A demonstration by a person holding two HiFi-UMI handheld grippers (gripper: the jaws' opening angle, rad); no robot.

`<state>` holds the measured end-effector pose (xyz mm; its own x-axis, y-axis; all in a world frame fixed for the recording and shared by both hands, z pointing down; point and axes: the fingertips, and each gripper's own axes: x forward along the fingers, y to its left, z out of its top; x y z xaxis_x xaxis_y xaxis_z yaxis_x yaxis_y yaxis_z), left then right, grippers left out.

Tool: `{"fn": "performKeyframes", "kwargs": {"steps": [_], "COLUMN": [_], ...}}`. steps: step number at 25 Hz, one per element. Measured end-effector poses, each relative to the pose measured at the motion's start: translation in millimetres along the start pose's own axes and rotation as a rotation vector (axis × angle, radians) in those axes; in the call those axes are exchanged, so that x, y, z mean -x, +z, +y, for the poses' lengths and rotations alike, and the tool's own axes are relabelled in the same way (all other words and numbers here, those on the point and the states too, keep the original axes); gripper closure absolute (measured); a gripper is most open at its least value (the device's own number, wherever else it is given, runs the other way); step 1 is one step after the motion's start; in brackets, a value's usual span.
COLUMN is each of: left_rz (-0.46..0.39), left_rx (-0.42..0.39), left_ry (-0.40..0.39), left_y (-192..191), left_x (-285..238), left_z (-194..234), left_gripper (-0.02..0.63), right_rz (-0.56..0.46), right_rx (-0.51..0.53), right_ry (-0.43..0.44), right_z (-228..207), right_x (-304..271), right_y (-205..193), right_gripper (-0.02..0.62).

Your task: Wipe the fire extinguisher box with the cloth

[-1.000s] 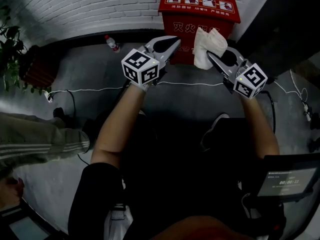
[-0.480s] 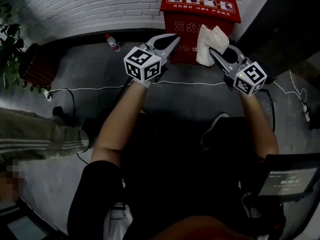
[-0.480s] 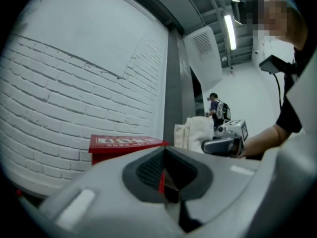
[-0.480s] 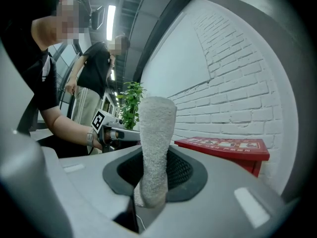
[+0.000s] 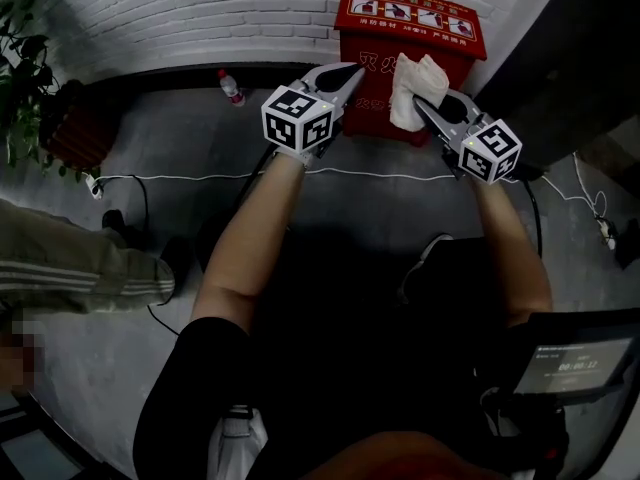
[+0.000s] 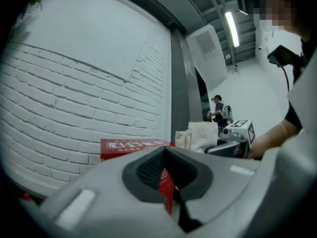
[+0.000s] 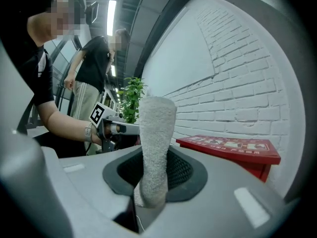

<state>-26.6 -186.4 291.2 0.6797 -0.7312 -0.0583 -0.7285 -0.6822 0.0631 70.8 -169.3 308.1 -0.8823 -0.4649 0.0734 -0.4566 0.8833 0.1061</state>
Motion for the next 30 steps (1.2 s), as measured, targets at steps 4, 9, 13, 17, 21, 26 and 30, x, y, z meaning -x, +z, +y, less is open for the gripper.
{"fn": "performKeyframes", "kwargs": {"steps": [4, 9, 13, 17, 21, 26, 30], "left_rz": [-0.008, -0.003, 0.013, 0.043, 0.071, 0.101, 0.116], "left_rx": [0.005, 0.018, 0.052, 0.061, 0.073, 0.095, 0.105], "left_ry": [0.032, 0.079, 0.109, 0.127, 0.137, 0.157, 0.17], "left_y": [6.8, 10.8, 5.5, -18.9, -37.0, -54.4, -66.8], "left_x": [-3.6, -0.1, 2.8, -17.7, -29.9, -41.9, -45.6], "left_z": [13.8, 30.5, 41.4, 62.0, 78.7, 99.1, 114.7], "left_gripper": [0.603, 0.603, 0.603, 0.603, 0.603, 0.603, 0.603], "right_rz": [0.037, 0.022, 0.066, 0.065, 0.082, 0.119, 0.143], "right_rx": [0.024, 0.035, 0.047, 0.006, -0.036, -0.05, -0.061], "right_ry": [0.036, 0.041, 0.059, 0.048, 0.063, 0.08, 0.078], "right_z": [-1.6, 1.3, 6.2, -19.3, -31.8, -42.3, -51.2], "right_x": [-21.5, -52.6, -77.8, -101.4, -123.3, -148.2, -166.0], "right_y": [4.2, 24.3, 16.1, -12.6, -31.6, -52.5, -70.0], "right_gripper": [0.497, 0.497, 0.497, 0.497, 0.497, 0.497, 0.497]}}
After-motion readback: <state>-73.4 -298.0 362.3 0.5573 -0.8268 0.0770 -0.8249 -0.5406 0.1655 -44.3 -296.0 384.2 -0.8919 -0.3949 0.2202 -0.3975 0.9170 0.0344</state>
